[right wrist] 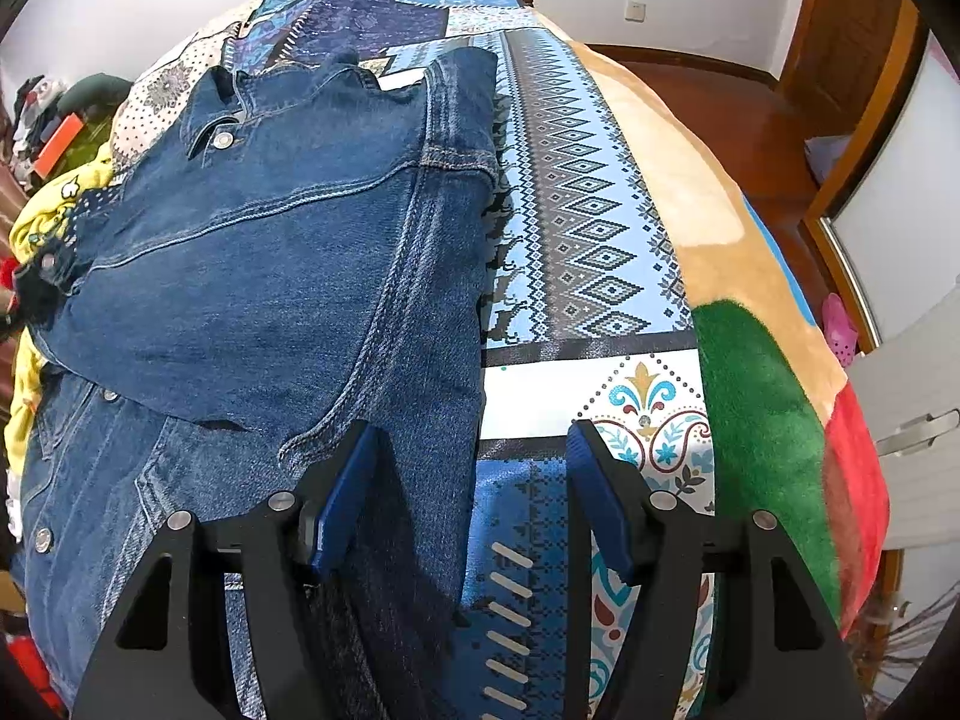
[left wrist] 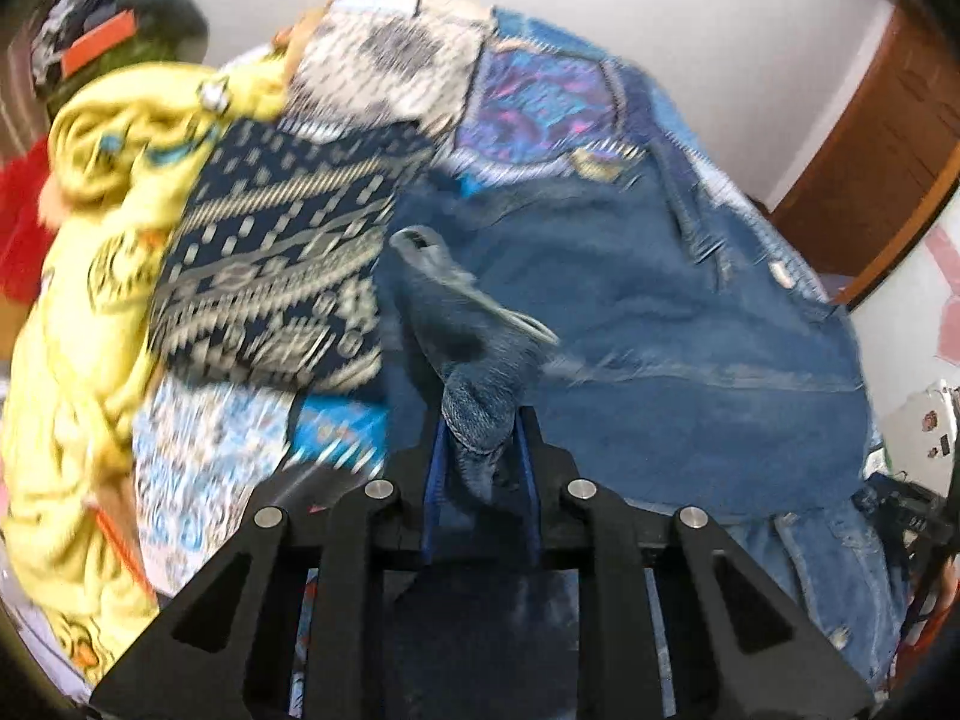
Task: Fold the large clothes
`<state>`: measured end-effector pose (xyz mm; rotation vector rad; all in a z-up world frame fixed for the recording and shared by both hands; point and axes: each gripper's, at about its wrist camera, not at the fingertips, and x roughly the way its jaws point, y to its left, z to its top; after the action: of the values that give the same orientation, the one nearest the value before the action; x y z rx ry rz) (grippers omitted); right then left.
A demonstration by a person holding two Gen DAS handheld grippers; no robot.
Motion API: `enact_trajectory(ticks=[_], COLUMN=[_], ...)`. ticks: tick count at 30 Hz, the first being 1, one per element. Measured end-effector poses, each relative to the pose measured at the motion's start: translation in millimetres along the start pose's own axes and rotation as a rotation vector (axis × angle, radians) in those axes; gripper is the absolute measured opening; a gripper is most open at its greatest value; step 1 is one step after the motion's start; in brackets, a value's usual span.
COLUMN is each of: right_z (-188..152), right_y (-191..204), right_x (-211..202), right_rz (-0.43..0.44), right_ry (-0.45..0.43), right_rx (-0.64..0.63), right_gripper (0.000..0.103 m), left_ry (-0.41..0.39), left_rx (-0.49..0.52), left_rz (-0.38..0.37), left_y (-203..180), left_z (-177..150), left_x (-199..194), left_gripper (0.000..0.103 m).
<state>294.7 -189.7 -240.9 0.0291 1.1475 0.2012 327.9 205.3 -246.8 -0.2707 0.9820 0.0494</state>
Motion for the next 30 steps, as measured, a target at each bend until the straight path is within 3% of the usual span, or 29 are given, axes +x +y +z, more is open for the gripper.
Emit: enact_trajectory(ticks=[5, 9, 13, 15, 20, 24, 30], right_z=[0.1, 1.0, 0.7, -1.0, -9.7, -22.8, -42.1], right_y=[1.3, 0.8, -0.4, 0.3, 3.0, 4.9, 11.7], right_x=[-1.0, -3.9, -16.8, -27.1, -63.7, -89.1, -103.4], right_rz=[-0.011, -0.015, 0.0, 0.006, 0.031, 0.05, 0.086], right_ry=[0.003, 0.018, 0.013, -0.009, -0.082, -0.129, -0.151], right_rx=[0.006, 0.018, 0.019, 0.014, 0.017, 0.006, 0.004], right_gripper=[0.062, 0.062, 0.062, 0.062, 0.065, 0.066, 0.069], left_ry=[0.069, 0.088, 0.057, 0.023, -0.014, -0.025, 0.047], left_rx=[0.042, 0.056, 0.04, 0.051, 0.061, 0.073, 0.027], left_rz=[0.105, 0.122, 0.114, 0.12, 0.089, 0.067, -0.011], left_y=[6.1, 7.8, 10.4, 8.8, 5.4, 5.0, 10.8], left_z=[-23.2, -30.6, -28.6, -26.3, -29.3, -44.1, -81.6], left_x=[9.8, 2.8, -21.1, -36.2, -71.8, -95.3, -104.0], left_gripper=[0.022, 0.025, 0.043, 0.047, 0.063, 0.07, 0.075])
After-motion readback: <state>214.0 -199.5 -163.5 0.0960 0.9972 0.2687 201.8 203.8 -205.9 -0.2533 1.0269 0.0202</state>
